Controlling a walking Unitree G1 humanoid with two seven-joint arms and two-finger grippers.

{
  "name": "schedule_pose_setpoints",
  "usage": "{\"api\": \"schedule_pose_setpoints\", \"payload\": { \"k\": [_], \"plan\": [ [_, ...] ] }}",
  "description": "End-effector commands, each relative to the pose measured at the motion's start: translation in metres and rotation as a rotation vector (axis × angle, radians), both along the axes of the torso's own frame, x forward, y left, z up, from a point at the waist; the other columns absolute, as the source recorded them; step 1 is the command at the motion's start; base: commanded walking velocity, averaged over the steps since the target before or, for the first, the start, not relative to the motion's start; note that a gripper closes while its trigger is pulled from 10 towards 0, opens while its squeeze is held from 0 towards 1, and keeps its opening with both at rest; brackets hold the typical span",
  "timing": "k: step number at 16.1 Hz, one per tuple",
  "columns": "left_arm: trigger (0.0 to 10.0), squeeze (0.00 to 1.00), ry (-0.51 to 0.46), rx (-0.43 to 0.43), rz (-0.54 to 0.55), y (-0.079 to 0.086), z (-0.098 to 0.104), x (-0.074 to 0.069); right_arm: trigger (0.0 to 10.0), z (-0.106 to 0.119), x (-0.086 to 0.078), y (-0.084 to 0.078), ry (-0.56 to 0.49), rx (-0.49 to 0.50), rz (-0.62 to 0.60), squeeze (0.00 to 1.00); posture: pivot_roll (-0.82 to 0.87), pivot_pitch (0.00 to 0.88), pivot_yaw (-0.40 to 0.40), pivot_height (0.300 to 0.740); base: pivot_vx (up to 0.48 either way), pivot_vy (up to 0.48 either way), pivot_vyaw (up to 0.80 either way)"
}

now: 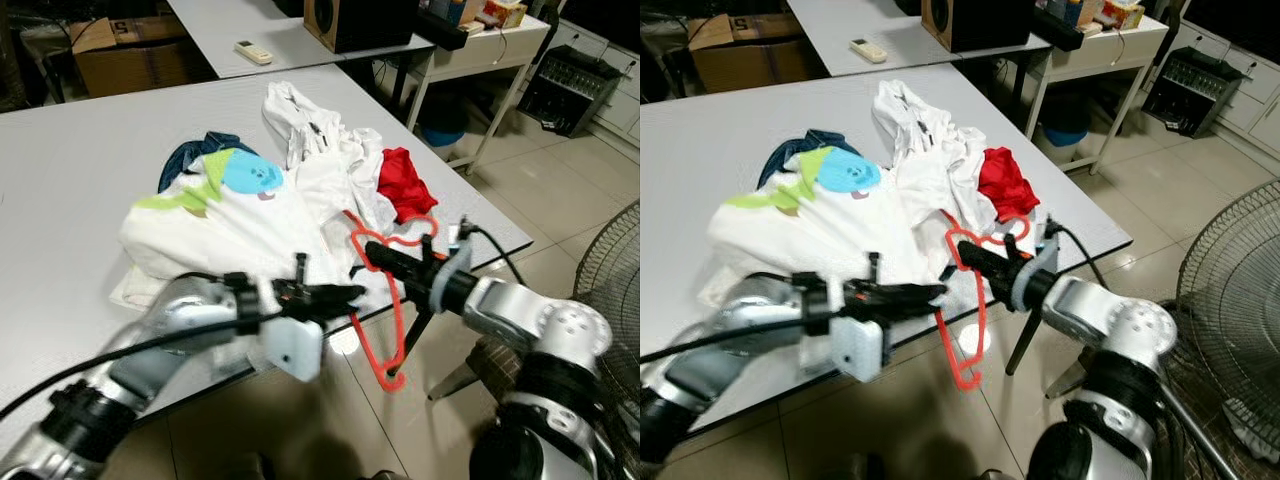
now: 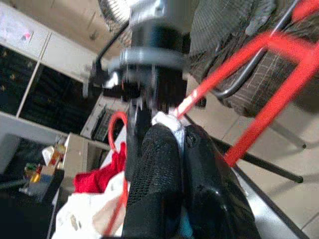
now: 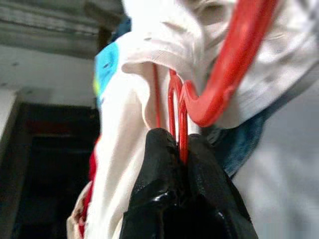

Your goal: Hang hanger

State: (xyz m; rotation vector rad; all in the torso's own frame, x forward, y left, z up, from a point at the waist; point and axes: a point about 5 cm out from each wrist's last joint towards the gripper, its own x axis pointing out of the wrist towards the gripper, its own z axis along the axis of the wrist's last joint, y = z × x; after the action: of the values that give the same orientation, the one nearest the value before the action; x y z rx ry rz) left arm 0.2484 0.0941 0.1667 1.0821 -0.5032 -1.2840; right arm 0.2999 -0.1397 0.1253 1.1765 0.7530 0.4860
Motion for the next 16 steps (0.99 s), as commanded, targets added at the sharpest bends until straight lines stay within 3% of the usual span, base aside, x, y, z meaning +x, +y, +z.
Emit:
{"api": "schedule_pose_setpoints", "payload": {
  "k": [1, 3, 5, 8, 12, 16],
  "plan": [
    [0.0, 0.00, -0.023, 0.003, -0.031, -0.002, 0.004, -0.003, 10.0, -0.006, 0.004, -0.008, 0.039, -0.045, -0.074, 0.00, 0.07, 0.042, -0.052, 0.740, 0.000, 0.000, 0.00],
    [0.0, 0.00, -0.007, 0.013, -0.032, 0.002, 0.002, -0.005, 10.0, -0.006, 0.010, -0.016, 0.036, -0.055, -0.157, 0.00, 0.07, 0.042, -0.052, 0.740, 0.000, 0.000, 0.00],
    [0.0, 0.00, 0.043, 0.066, -0.042, 0.008, -0.011, -0.012, 10.0, 0.007, 0.028, -0.028, -0.025, 0.069, -0.332, 0.00, 0.08, 0.043, -0.047, 0.740, 0.000, 0.000, 0.00],
    [0.0, 0.00, 0.068, 0.099, -0.038, 0.009, -0.022, -0.014, 10.0, 0.025, 0.045, -0.024, -0.063, 0.194, -0.401, 0.00, 0.08, 0.046, -0.048, 0.740, 0.000, 0.000, 0.00],
    [0.0, 0.00, 0.030, 0.060, -0.025, -0.002, -0.019, -0.009, 10.0, 0.032, 0.063, -0.002, -0.067, 0.180, -0.411, 0.00, 0.09, 0.049, -0.051, 0.740, 0.000, 0.000, 0.00],
    [0.0, 0.00, -0.058, -0.009, 0.067, 0.000, -0.003, 0.007, 10.0, 0.030, 0.066, 0.014, -0.096, 0.085, -0.352, 0.00, 0.09, 0.050, -0.057, 0.740, 0.000, 0.000, 0.00]
  ]
}}
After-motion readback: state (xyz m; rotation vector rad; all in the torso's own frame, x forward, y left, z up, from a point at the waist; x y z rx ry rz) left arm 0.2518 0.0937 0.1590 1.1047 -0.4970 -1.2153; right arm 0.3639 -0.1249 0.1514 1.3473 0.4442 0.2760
